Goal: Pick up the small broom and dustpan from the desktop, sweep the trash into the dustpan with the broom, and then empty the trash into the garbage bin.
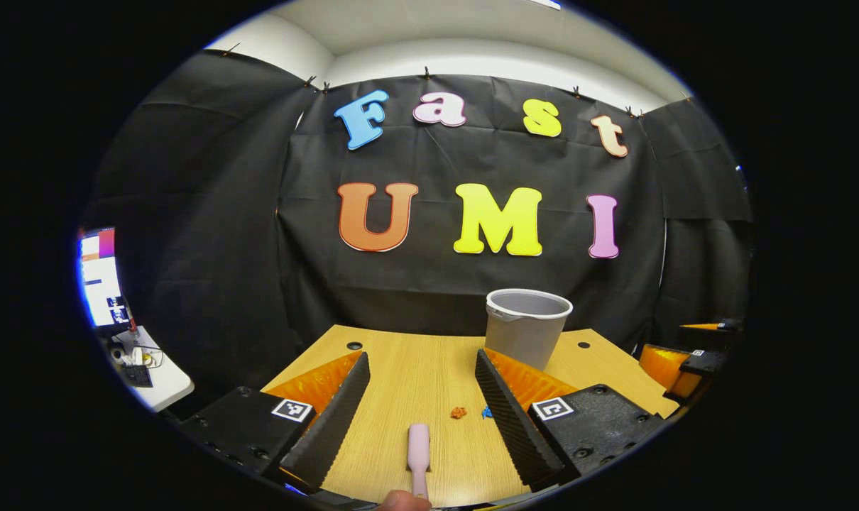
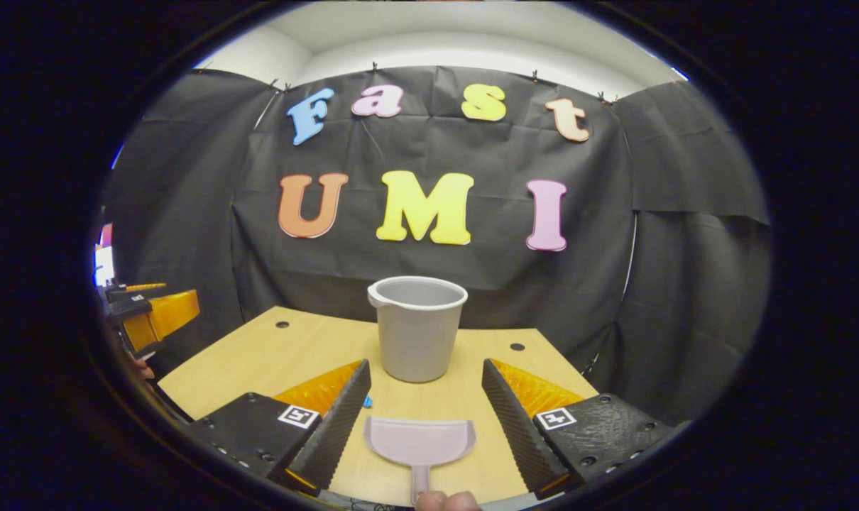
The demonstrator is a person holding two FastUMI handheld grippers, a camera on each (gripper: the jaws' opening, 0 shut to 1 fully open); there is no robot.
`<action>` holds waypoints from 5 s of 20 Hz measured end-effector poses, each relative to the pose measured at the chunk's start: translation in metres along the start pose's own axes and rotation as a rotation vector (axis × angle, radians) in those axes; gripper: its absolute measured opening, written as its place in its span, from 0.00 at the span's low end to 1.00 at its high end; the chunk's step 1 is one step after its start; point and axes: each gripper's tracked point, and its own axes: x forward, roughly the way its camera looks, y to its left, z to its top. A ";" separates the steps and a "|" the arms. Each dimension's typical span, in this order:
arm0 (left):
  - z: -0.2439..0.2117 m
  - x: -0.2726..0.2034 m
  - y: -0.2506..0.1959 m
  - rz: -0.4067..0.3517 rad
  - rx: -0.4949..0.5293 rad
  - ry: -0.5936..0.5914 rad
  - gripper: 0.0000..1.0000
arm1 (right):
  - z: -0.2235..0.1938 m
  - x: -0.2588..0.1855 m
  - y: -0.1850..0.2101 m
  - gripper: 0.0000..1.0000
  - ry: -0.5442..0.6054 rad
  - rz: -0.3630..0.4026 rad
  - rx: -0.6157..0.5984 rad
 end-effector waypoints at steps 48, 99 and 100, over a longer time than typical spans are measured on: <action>-0.212 0.012 0.032 -0.036 -0.038 0.648 0.98 | -0.249 0.132 -0.077 0.24 0.851 0.305 -0.321; -0.226 0.160 0.014 -0.276 0.164 1.139 0.25 | -0.196 0.224 -0.103 0.15 0.839 0.832 -0.944; -0.218 0.163 0.004 -0.294 0.166 1.142 0.26 | -0.196 0.222 -0.102 0.15 0.841 0.831 -0.941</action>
